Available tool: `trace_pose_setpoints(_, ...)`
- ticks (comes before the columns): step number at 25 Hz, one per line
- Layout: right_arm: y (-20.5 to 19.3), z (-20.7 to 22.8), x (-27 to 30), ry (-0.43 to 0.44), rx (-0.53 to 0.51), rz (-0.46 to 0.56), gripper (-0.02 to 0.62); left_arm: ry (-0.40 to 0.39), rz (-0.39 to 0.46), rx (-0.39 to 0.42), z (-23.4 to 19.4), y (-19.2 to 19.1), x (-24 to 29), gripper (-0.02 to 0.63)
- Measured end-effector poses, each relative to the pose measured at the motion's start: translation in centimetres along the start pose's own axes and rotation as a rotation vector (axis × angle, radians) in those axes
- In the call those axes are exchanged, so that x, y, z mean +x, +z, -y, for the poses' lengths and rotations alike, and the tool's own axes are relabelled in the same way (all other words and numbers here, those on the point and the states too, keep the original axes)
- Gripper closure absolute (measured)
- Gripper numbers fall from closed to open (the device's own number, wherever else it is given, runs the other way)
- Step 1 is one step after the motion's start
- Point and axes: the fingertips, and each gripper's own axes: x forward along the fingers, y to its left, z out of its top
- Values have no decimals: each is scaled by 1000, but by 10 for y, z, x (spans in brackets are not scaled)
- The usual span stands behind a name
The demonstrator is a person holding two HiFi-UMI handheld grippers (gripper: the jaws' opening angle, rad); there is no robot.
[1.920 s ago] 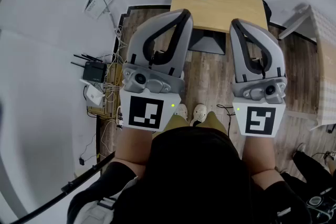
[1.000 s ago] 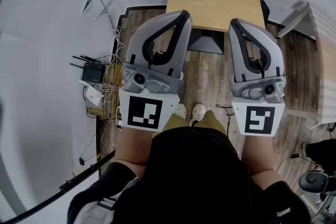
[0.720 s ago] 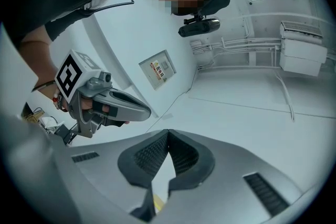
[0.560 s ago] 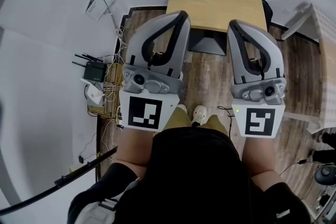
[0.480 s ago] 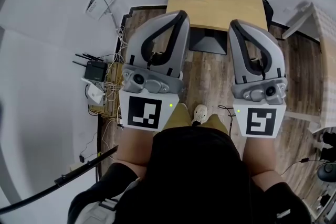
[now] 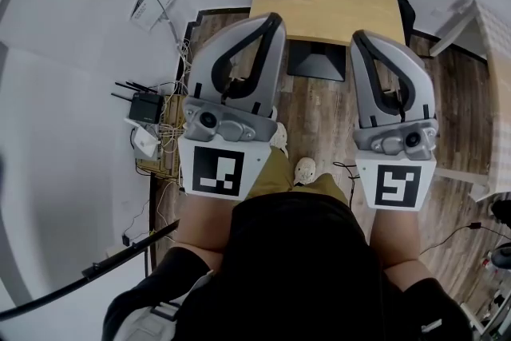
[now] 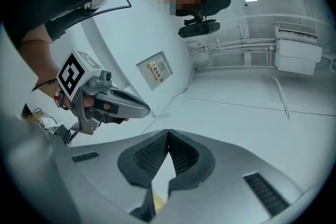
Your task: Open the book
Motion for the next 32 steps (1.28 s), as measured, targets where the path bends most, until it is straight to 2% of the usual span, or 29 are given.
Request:
trace_pose_setpoints(15,-14,2,31,0,-11,8,566,21,4,13,-26,-22,11,597)
trace_pose_setpoints(24,-40,5,77,5,6,4,566,35,2,-12,-65,-62,35,597)
trace_pose_setpoints(32,-82,19,123,-15,18,-30,566,6,-3,-43,-93,-106,73,595)
